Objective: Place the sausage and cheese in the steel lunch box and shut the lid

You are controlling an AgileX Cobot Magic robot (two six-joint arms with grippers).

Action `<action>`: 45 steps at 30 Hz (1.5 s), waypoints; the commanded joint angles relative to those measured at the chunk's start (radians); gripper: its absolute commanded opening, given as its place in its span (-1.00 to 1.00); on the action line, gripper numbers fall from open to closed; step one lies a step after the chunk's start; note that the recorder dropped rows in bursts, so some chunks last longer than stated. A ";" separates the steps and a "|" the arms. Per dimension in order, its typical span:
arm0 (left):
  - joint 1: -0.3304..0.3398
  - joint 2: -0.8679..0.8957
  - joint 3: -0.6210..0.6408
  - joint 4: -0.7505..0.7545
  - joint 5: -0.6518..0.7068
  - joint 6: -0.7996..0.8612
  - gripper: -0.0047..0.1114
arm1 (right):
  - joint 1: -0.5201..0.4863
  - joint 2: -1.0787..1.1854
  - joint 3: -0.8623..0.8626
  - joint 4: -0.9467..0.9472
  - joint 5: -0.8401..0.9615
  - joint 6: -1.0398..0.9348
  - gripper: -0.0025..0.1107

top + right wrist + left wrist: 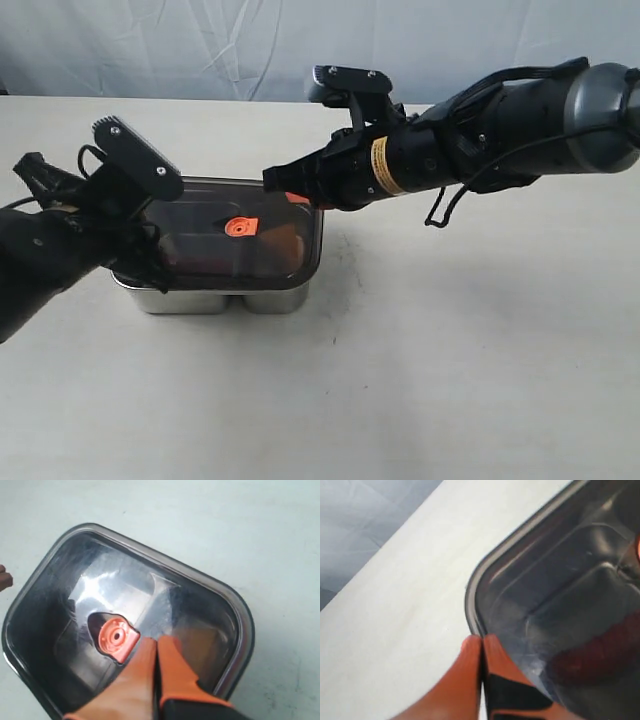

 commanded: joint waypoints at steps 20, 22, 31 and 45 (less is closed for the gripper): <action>0.005 -0.862 0.069 -0.527 0.154 0.473 -0.91 | 0.071 -0.423 0.275 -0.004 -0.148 0.020 -0.97; 0.005 -0.947 0.087 -0.527 0.288 0.473 -0.91 | 0.133 -0.425 0.300 -0.004 -0.142 0.011 -0.97; 0.005 -1.231 0.093 -0.527 0.548 0.460 -0.91 | 0.219 -0.441 0.312 -0.004 -0.197 -0.004 -0.97; 0.005 -1.290 0.093 -0.527 0.557 0.458 -0.91 | 0.219 -0.441 0.312 -0.004 -0.195 -0.004 -0.97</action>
